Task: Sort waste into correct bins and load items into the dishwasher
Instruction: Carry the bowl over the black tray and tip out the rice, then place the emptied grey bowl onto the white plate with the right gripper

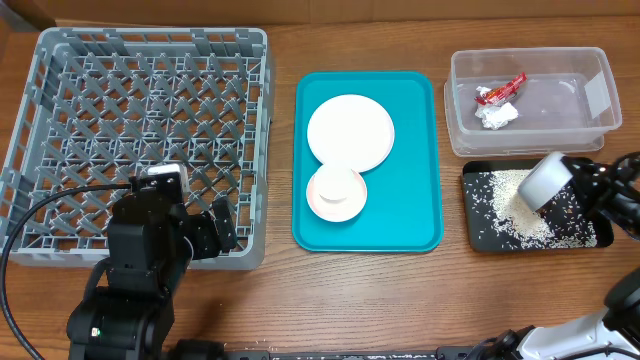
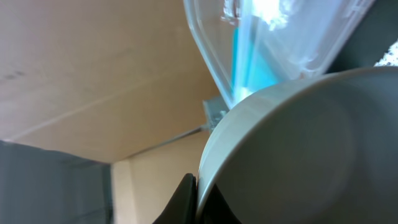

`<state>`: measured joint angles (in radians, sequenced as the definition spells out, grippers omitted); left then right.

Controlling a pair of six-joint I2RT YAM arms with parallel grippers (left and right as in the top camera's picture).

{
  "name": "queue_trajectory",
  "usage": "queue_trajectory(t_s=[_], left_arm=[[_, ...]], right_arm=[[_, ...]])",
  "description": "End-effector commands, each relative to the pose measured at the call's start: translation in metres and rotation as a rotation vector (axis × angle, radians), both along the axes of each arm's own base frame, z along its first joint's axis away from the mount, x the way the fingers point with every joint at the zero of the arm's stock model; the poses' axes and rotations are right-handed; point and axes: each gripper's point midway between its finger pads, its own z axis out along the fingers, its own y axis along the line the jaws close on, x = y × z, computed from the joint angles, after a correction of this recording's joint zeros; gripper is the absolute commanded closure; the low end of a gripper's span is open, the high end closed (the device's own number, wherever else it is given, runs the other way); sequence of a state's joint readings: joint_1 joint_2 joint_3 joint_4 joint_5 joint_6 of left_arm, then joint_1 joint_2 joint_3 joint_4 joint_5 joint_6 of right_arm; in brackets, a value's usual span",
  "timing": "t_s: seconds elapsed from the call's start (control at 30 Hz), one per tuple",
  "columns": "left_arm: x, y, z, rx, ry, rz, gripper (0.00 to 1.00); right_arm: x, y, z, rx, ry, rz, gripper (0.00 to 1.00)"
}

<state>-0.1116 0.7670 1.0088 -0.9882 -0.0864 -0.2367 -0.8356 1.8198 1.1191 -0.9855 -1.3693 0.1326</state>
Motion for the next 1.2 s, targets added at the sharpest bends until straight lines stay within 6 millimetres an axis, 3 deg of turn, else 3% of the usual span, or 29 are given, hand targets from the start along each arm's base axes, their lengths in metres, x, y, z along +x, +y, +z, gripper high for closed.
queue_trajectory(t_s=[0.0, 0.2, 0.37, 0.53, 0.6, 0.77, 1.03, 1.17], left_arm=[[0.001, -0.003, 0.010, -0.019, -0.026, -0.002, 0.00], [0.001, -0.003, 0.010, -0.020, -0.025, -0.002, 0.00], [0.001, -0.003, 0.010, -0.020, -0.025, -0.002, 0.00], [0.001, -0.003, 0.010, -0.020, -0.025, -0.002, 0.00], [0.001, -0.003, 0.010, -0.020, -0.026, -0.002, 0.00], [0.001, -0.003, 0.010, -0.020, -0.025, -0.002, 0.00], [0.001, -0.003, 0.009, -0.020, -0.025, -0.002, 0.00], [0.001, -0.003, 0.010, -0.020, -0.025, -0.002, 0.00]], right_arm=[[0.001, 0.020, -0.001, -0.129, -0.061, 0.100, 0.96], [0.001, 0.063, 0.027, -0.355, -0.133, 0.352, 0.96], [0.014, 0.098, 0.058, -0.565, -0.176, 0.543, 0.96], [0.032, 0.134, 0.070, -0.792, -0.135, 0.682, 0.96], [0.038, 0.159, 0.073, -0.877, -0.170, 0.748, 0.96], [0.050, 0.226, 0.064, -1.068, -0.305, 0.904, 0.96], [0.071, 0.329, 0.032, -1.404, -0.515, 1.036, 0.96], [0.073, 0.368, 0.021, -1.413, -0.607, 1.060, 0.96]])
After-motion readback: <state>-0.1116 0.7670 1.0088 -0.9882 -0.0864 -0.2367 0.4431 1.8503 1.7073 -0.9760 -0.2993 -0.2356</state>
